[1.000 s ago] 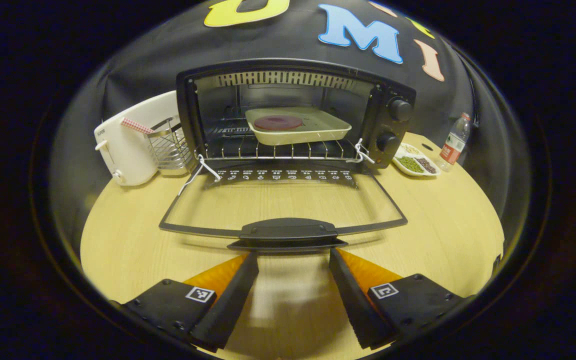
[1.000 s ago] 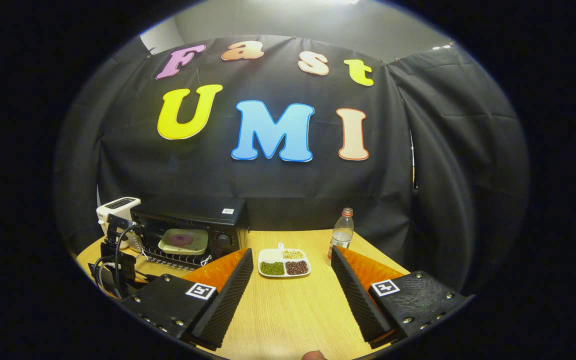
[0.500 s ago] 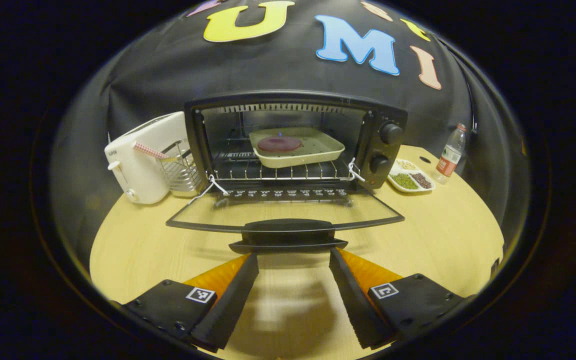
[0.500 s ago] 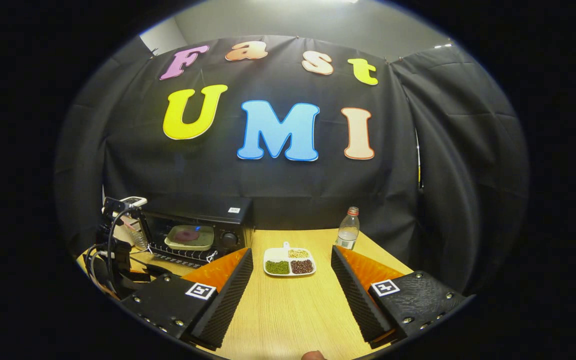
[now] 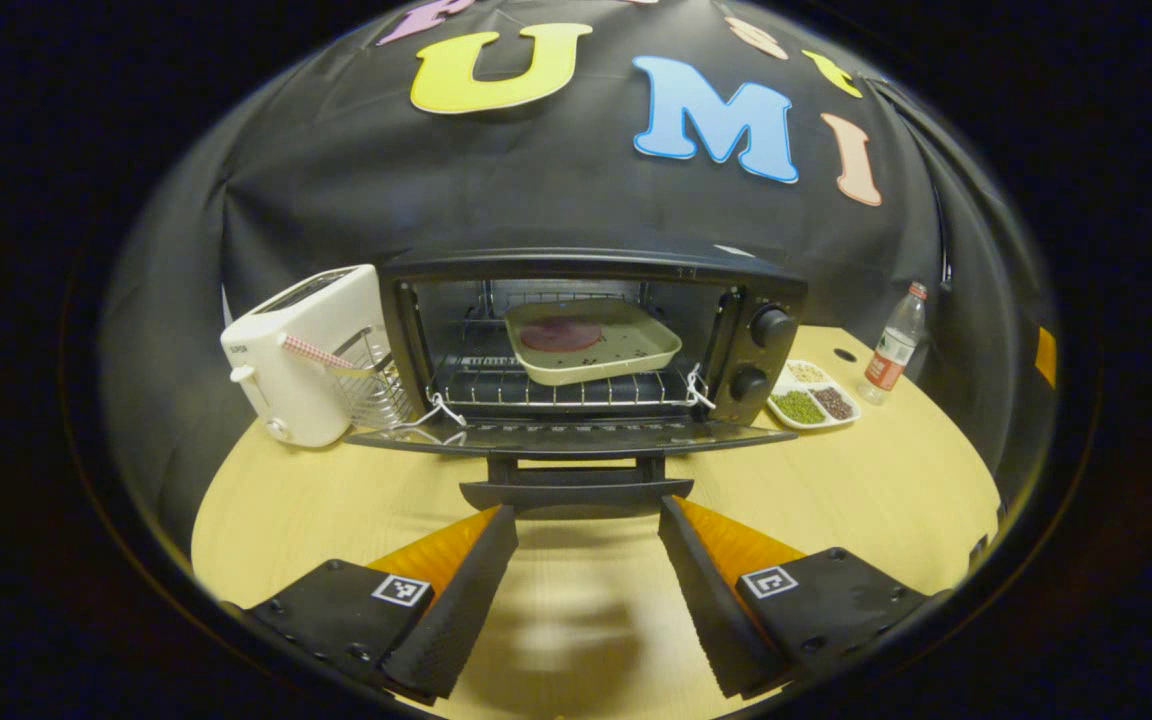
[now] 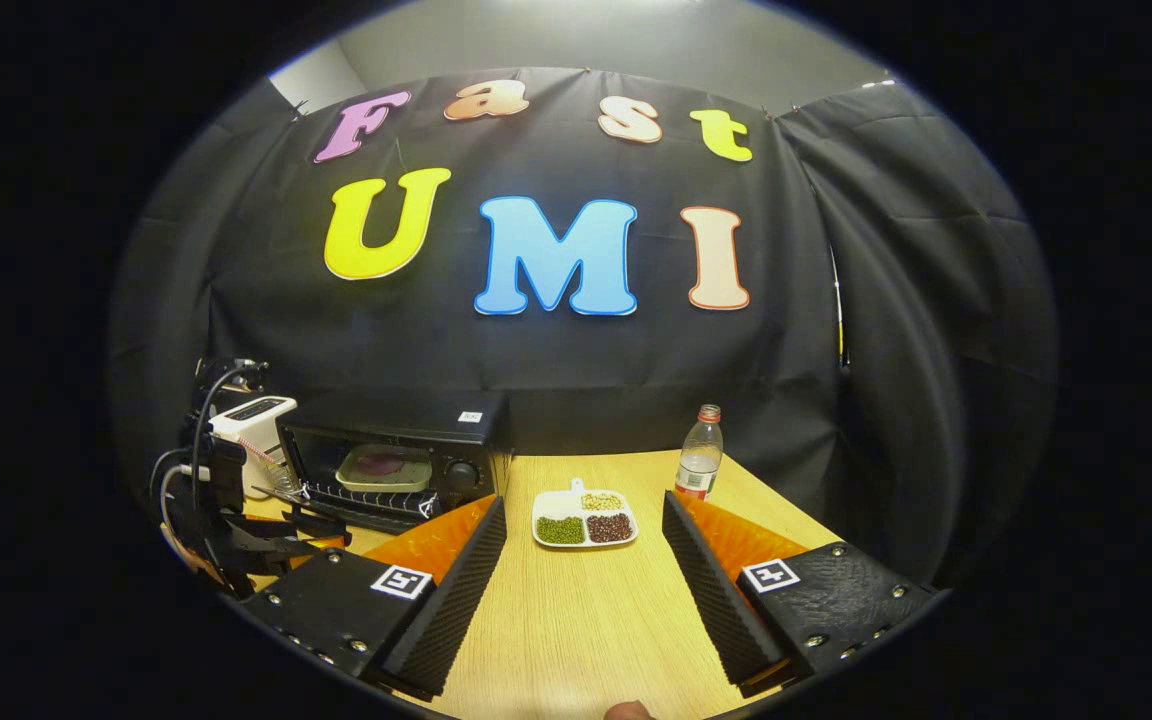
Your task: Open the electric oven with the left hand, put the food in, and close the electric oven.
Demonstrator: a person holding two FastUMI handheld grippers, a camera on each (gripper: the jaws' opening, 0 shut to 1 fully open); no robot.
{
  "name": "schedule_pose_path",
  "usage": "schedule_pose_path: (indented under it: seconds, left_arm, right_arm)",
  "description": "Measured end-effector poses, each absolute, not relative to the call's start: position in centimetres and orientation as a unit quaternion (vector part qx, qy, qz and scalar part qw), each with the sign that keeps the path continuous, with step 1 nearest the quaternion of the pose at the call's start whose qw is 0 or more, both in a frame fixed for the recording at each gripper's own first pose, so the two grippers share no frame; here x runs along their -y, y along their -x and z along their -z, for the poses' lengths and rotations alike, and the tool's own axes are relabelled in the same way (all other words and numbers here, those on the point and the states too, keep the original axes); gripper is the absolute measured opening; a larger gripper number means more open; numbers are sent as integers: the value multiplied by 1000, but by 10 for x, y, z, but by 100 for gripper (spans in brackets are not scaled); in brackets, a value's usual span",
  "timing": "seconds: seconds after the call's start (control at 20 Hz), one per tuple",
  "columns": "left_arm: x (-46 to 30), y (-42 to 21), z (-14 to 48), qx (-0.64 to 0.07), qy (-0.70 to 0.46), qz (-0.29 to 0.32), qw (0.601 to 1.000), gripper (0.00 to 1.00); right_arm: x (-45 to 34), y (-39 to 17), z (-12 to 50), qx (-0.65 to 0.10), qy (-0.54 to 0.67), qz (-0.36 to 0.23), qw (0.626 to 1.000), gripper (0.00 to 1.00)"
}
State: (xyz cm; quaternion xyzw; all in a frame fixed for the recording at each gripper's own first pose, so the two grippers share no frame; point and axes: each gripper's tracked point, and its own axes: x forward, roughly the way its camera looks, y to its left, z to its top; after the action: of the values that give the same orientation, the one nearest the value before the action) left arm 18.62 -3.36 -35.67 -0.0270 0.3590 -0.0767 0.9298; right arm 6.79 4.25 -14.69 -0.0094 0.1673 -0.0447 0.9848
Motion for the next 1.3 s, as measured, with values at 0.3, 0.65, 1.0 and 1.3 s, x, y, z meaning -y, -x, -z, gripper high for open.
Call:
schedule_pose_path:
  seconds: [0.3, 0.65, 1.0, 1.3]
  left_arm:
    - [33, -196, 340, -334, 13, 82, 939, 100]
    - [32, -232, 309, -290, 4, 86, 953, 100]
    - [47, -240, 247, -210, 30, 95, 973, 100]
    - [67, -185, 158, -124, 45, 88, 987, 97]
  right_arm:
    - [-38, -65, 146, -168, 14, 54, 984, 97]
    - [-29, -59, 135, -170, 10, 62, 983, 97]
    - [-22, -62, 122, -146, -8, 65, 987, 97]
    - [-1, -45, 90, -113, -14, 29, 993, 97]
